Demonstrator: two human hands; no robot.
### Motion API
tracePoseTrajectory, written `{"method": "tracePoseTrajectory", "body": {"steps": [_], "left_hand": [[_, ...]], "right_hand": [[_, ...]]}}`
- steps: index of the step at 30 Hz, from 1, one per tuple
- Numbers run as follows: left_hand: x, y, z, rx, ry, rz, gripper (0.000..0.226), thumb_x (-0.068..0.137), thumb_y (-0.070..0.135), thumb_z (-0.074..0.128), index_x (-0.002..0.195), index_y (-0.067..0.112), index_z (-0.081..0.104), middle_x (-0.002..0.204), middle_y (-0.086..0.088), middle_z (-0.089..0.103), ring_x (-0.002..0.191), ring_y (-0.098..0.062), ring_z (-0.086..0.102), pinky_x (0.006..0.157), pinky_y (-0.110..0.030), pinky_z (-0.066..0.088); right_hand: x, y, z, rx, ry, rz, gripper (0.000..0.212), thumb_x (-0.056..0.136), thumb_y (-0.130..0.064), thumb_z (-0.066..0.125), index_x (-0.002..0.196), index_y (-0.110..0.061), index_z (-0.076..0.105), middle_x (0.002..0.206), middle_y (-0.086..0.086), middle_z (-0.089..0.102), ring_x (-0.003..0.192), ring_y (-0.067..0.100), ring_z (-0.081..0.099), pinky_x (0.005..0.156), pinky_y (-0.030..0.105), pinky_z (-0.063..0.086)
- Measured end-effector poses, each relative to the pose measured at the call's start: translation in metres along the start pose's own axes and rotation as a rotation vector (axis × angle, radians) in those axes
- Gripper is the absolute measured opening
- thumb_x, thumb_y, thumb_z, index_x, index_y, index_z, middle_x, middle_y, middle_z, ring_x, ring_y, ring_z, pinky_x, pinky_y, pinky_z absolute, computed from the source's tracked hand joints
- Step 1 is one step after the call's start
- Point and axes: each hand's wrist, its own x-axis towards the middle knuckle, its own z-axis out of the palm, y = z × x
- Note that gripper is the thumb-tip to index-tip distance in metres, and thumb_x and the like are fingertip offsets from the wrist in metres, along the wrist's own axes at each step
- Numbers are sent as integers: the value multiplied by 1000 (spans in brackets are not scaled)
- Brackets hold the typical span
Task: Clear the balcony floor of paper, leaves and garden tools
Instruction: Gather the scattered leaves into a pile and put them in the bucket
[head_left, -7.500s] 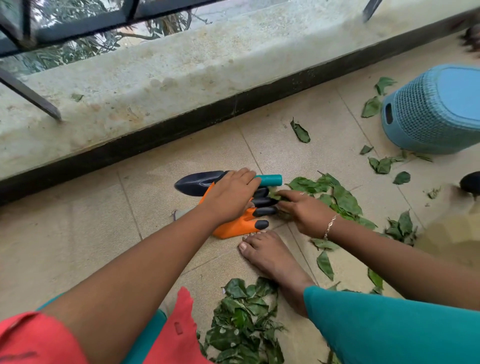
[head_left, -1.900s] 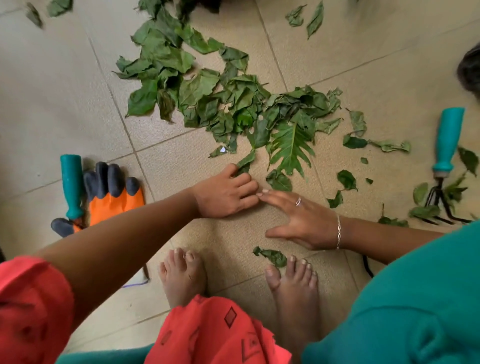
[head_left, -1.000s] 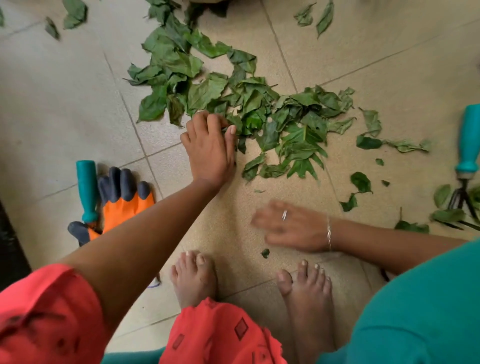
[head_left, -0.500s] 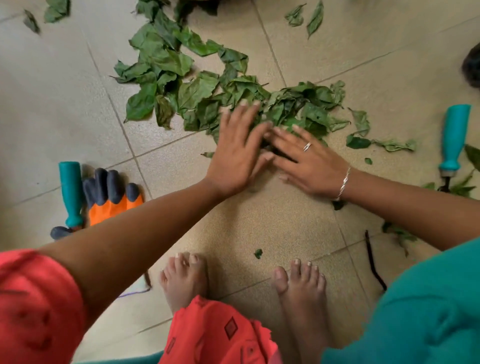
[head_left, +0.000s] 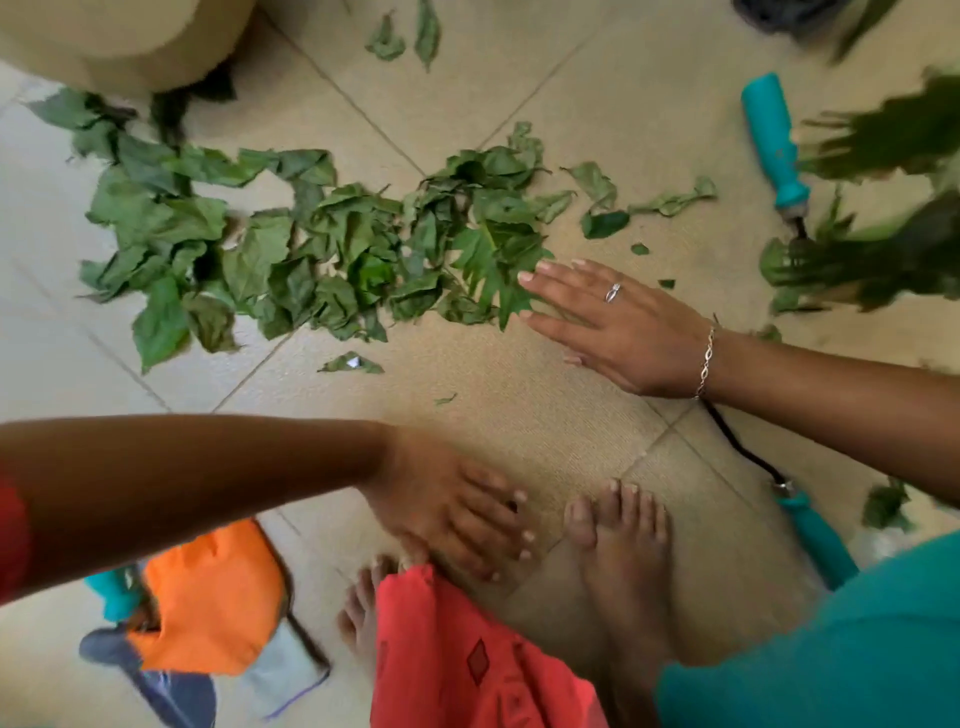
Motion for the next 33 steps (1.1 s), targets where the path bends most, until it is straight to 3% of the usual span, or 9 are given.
{"method": "tracePoseTrajectory", "body": {"steps": [4,8,12,15,21,26,28,30,33], "left_hand": [[-16,-27,-21,73,-298,-223,61,95,48,26,144,14,34,150,-7,32,140,-24,28,117,-44,7],[-57,-70,-88,297,-440,-552,61,95,46,12,144,12,0,151,-9,-3,139,-27,-4,114,-47,-5],[-89,-82,-168,354,-451,-736,63,93,46,23,142,9,31,148,-12,30,137,-27,30,110,-50,18],[-109,-59,-182,296,-369,-1025,67,95,51,14,144,9,30,150,-13,30,138,-28,29,111,-48,17],[-128,-35,-132,53,179,-1800,58,96,44,35,144,11,32,152,-12,29,141,-28,24,119,-42,14],[-118,-9,-84,-64,724,-2673,54,96,37,43,142,11,34,150,-15,29,139,-32,22,115,-45,13],[-125,-1,-79,-228,862,-2971,61,96,42,39,145,10,25,154,-17,18,142,-35,13,114,-50,10],[-143,5,-70,-264,953,-3017,65,97,44,37,147,7,19,155,-20,12,143,-36,9,115,-49,9],[-155,3,-67,-255,1292,-2600,59,97,41,39,146,11,24,149,-11,31,140,-28,25,116,-40,20]], "right_hand": [[-9,-9,5,-41,-32,-1,45,92,-26,38,133,-6,45,145,20,36,135,34,33,111,42,21],[6,-6,-16,-43,-8,-31,59,81,-14,66,134,-8,39,143,20,39,133,34,37,110,41,22],[38,16,-65,-63,26,-100,61,69,-9,78,126,-5,53,135,22,49,122,39,50,96,50,44],[63,24,-100,-106,-4,-190,55,65,-15,81,116,-7,62,125,22,57,109,39,59,83,49,52],[104,19,-112,-229,-162,-563,46,60,-8,79,104,-10,67,107,17,67,96,27,65,80,35,56],[150,-14,-76,-209,-230,-604,33,75,-11,39,94,-15,65,95,10,67,83,23,65,65,32,56],[171,-26,-49,-229,-254,-565,22,77,-11,54,97,-14,61,98,11,64,83,25,63,66,33,55],[195,-35,-26,-185,-242,-501,31,65,-18,74,93,-16,62,96,9,64,80,23,63,65,31,55],[224,-50,-17,-132,-158,-372,38,54,-22,80,89,-20,63,91,4,63,79,20,62,66,28,53]]}}
